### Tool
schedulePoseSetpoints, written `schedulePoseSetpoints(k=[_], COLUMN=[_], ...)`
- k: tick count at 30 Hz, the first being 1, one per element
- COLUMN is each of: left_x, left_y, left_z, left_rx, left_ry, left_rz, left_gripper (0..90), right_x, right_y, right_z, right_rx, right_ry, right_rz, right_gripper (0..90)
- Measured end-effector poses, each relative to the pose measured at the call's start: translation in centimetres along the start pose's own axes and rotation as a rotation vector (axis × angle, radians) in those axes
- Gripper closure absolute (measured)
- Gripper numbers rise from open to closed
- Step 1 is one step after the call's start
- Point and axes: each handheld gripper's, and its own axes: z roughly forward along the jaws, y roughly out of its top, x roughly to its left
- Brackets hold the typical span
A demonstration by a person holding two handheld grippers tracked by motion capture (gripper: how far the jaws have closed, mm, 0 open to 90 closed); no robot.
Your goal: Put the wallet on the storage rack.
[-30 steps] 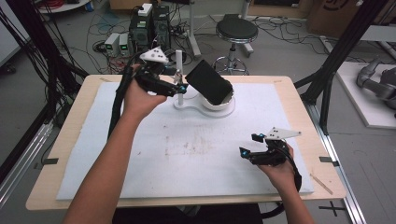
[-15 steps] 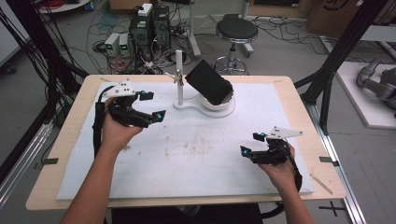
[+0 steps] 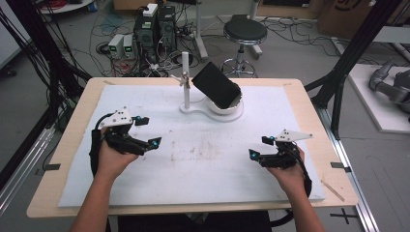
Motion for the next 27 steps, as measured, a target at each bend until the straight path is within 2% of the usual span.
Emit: schedulePoseSetpoints(k=[3, 6, 9, 14, 16, 27], left_x=[-0.1, -0.2, -0.3, -0.3, -0.3, -0.2], left_y=[-1.0, -1.8, -2.6, -3.7, -3.9, -3.9], left_z=[0.4, 0.5, 0.7, 1.1, 1.3, 1.2], left_rx=[0.031, 0.028, 0.031, 0.063, 0.07, 0.061], left_ry=[0.006, -0.01, -0.025, -0.037, -0.039, -0.023], left_rz=[-0.012, -0.007, -0.003, -0.013, -0.01, -0.005], left_gripper=[9.7, 7.6, 6.6, 4.2, 1.7, 1.7], right_x=[-0.3, -0.5, -0.7, -0.9, -1.0, -1.3], right_y=[0.0, 0.0, 0.0, -0.1, -0.2, -0.6], right_z=[0.1, 0.1, 0.0, -0.1, -0.2, -0.5], right_rx=[0.003, 0.001, 0.0, 0.007, 0.009, 0.008], right_ry=[0.007, 0.009, 0.011, 0.003, -0.001, -0.014], right_rz=[-0.001, 0.027, 0.027, 0.018, 0.015, 0.029], right_gripper=[20.9, 20.9, 20.9, 20.9, 20.9, 20.9])
